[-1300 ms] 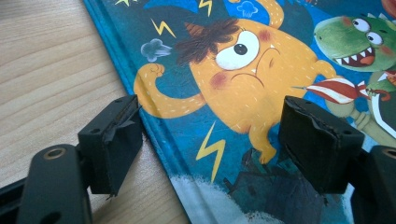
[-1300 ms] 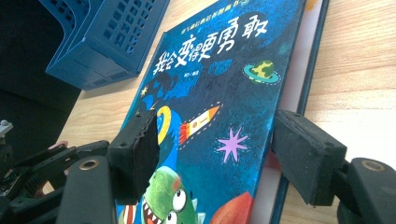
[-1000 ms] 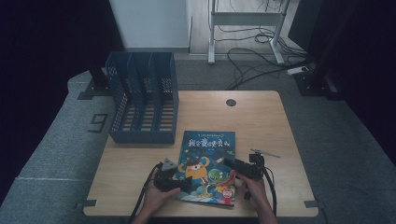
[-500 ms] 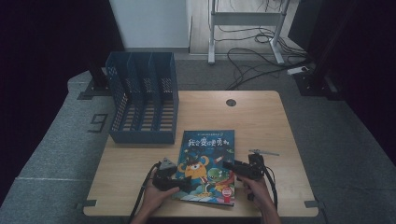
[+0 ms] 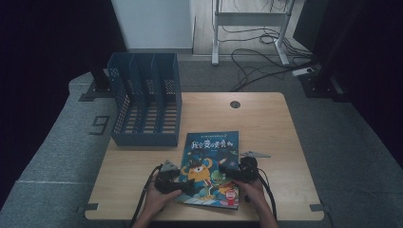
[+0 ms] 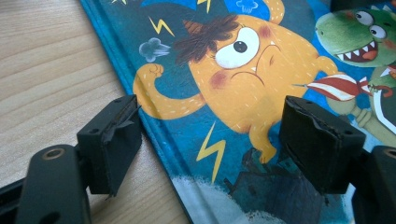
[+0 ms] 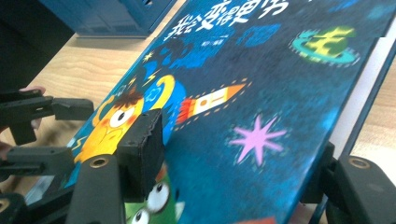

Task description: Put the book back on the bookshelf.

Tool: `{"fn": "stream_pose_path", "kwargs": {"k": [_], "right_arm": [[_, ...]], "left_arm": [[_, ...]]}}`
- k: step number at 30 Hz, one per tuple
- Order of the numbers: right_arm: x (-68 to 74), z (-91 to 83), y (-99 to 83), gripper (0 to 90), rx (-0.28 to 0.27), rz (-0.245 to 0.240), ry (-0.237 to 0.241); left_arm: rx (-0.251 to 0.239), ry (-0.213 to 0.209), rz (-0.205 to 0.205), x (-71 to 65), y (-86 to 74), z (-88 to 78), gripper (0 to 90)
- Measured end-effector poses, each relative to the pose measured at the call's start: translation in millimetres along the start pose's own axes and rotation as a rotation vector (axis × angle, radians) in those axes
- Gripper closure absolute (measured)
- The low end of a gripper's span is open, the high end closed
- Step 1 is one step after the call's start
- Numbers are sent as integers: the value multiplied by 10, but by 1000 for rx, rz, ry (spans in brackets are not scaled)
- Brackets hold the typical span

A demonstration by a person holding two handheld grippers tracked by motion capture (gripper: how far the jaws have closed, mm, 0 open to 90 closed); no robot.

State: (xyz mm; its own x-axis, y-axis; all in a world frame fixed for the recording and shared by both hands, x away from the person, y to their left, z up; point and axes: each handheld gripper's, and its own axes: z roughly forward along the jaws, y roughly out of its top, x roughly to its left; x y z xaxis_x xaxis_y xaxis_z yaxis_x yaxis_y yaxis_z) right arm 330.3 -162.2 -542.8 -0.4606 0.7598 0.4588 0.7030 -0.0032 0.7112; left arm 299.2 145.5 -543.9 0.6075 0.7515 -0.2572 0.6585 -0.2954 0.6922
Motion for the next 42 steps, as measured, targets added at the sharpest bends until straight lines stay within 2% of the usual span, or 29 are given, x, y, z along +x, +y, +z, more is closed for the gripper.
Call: {"fn": "stream_pose_path", "kwargs": {"k": [7,13,24,25,26,27,28,29,30,31,32,33,34,35,37,39,42], "right_arm": [[-85,47,77,363,-14,6,-11],[-176,75,178,366,-33,21,-49],[-219,43,222,437,-40,16,-26],[-222,40,227,445,-39,17,-23],[-222,39,236,492,-56,35,-22],[-200,9,274,541,-95,144,-17],[-126,-52,339,544,-85,197,21],[33,-107,394,487,-65,53,-4],[150,-129,422,434,-43,-66,-50],[178,-141,436,476,-30,-67,-69],[158,-124,422,482,-38,-42,-69],[118,-79,403,459,-5,-51,-91],[46,-27,375,451,13,-31,-84],[-29,3,345,458,20,9,-64],[-137,28,308,477,25,60,-28],[-147,30,296,477,14,62,-23],[-116,26,308,479,1,48,-31]], "left_arm": [[2,1,3,-1,1,0,209],[4,7,11,-10,-2,1,212],[4,-2,4,2,0,-5,212],[-9,8,7,-5,-1,-18,214],[-76,165,40,-85,-7,-83,263],[-148,251,106,-184,20,-155,383],[-84,92,101,-187,102,-176,418],[-30,34,65,-194,151,-156,270],[-107,116,107,-264,107,-153,215],[-109,146,124,-285,81,-108,357],[-69,109,88,-260,79,-37,329],[-67,98,64,-243,68,-18,304],[-54,116,76,-239,55,-13,299],[-44,128,74,-231,44,-13,298],[-37,129,51,-181,23,-16,274],[-37,106,27,-131,18,-17,272],[-33,94,17,-91,22,-23,253]]}}
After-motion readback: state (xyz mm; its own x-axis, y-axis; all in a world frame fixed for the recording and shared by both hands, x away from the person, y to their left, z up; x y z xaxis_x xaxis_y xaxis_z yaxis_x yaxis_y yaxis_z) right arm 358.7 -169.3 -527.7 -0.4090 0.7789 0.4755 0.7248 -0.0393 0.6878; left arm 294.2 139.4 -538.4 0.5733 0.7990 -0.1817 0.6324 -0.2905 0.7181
